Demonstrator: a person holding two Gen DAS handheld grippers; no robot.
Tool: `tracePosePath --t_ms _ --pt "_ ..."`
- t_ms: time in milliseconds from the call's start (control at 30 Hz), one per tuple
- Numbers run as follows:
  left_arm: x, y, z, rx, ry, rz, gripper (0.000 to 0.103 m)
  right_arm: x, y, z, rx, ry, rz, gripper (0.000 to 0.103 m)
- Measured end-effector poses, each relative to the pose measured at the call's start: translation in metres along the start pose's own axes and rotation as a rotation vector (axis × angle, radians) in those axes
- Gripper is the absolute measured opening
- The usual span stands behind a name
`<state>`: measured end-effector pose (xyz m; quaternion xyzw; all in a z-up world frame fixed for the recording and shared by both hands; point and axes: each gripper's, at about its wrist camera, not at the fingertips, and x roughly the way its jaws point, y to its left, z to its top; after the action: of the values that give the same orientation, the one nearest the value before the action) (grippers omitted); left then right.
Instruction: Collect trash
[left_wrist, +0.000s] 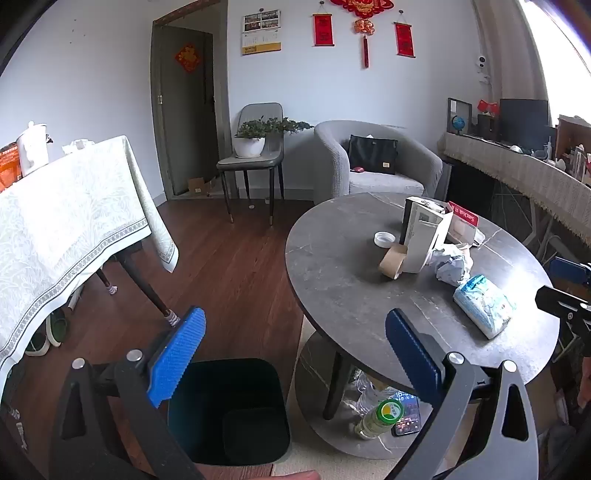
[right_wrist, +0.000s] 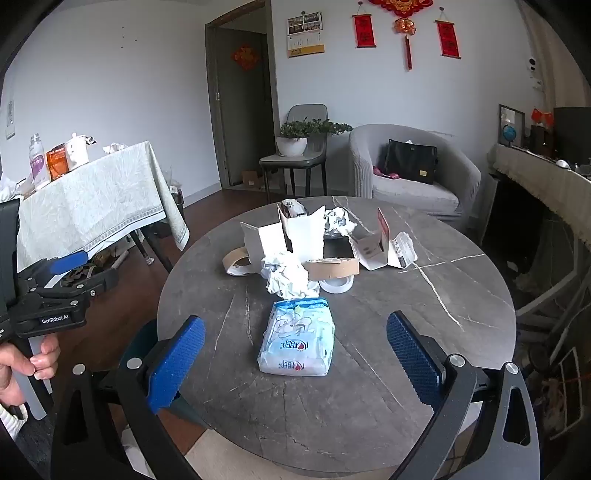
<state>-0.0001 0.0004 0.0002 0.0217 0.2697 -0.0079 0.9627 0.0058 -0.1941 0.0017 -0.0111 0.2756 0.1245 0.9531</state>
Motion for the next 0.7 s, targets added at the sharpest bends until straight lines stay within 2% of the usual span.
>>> tracePosePath --t_ms 700 --pt "-0.0003 0.0012 0.0007 -0.010 0.001 -0.003 0.100 0.0011 0.0018 0.0014 0.002 0.003 0.007 0.100"
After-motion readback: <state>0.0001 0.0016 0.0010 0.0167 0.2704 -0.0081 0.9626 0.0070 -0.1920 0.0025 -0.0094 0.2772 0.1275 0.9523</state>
